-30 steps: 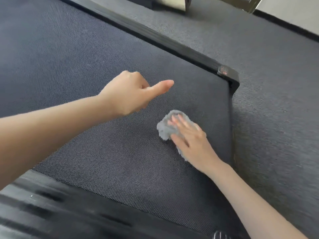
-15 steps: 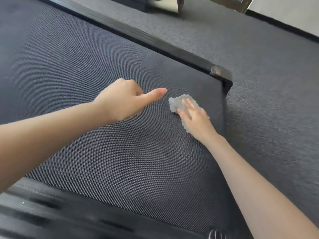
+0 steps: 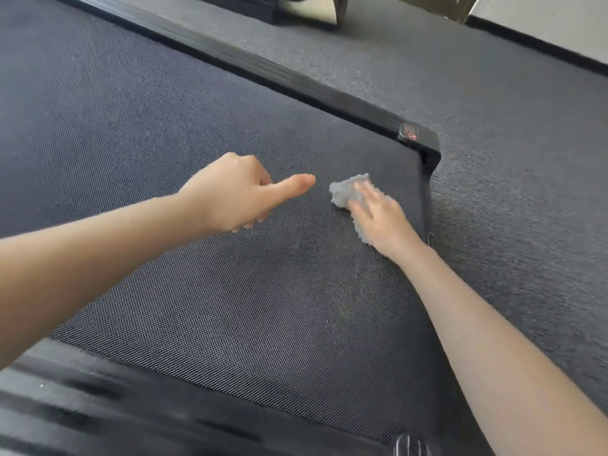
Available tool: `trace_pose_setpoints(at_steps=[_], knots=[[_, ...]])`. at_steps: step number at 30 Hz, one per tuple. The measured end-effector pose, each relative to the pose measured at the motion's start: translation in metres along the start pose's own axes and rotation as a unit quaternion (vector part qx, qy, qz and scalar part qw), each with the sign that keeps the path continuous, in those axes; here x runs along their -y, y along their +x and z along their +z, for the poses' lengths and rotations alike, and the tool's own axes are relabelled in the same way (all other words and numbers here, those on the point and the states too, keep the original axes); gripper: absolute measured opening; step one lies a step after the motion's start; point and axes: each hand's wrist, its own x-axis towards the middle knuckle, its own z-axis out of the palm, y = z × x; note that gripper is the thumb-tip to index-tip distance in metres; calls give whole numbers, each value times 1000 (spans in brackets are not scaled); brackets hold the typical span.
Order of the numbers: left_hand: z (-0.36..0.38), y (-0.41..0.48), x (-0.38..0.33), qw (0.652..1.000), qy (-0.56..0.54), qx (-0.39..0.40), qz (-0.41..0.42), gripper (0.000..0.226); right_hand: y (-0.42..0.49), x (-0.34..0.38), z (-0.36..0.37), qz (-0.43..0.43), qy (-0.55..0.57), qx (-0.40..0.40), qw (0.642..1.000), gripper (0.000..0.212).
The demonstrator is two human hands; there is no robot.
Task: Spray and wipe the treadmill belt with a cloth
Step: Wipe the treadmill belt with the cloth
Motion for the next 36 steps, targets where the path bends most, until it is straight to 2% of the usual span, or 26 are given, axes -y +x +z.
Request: trace_pose_setpoints(at_steps=[3, 7, 13, 19, 25, 27, 30, 32, 34, 36], knots=[[6, 0, -4, 999, 40, 17, 4, 85, 16, -17, 0, 45, -23, -19, 999, 54], [16, 15, -16, 996, 84, 30, -6, 87, 14, -17, 3, 45, -21, -43, 998, 53], [36, 24, -31, 990, 133, -41, 8, 68, 14, -18, 5, 38, -17, -65, 997, 52], [32, 31, -33, 993, 109, -45, -11, 72, 13, -17, 5, 49, 10, -67, 997, 52], [31, 22, -22, 993, 62, -95, 16, 70, 8, -10, 0, 49, 3, -57, 997, 52], [28, 19, -14, 994, 68, -84, 23, 69, 8, -8, -2, 59, 5, -54, 997, 52], [21, 15, 1, 997, 45, -60, 16, 80, 9, 7, 0, 72, 3, -49, 996, 51], [18, 14, 9, 998, 34, -58, 14, 85, 2, 30, 6, 36, 19, -53, 998, 48], [16, 14, 14, 997, 26, -71, 14, 85, -16, 57, 17, -73, 29, -49, 996, 40], [10, 15, 17, 996, 20, -90, 15, 88, -43, 77, 31, -188, 32, 2, 982, 41]])
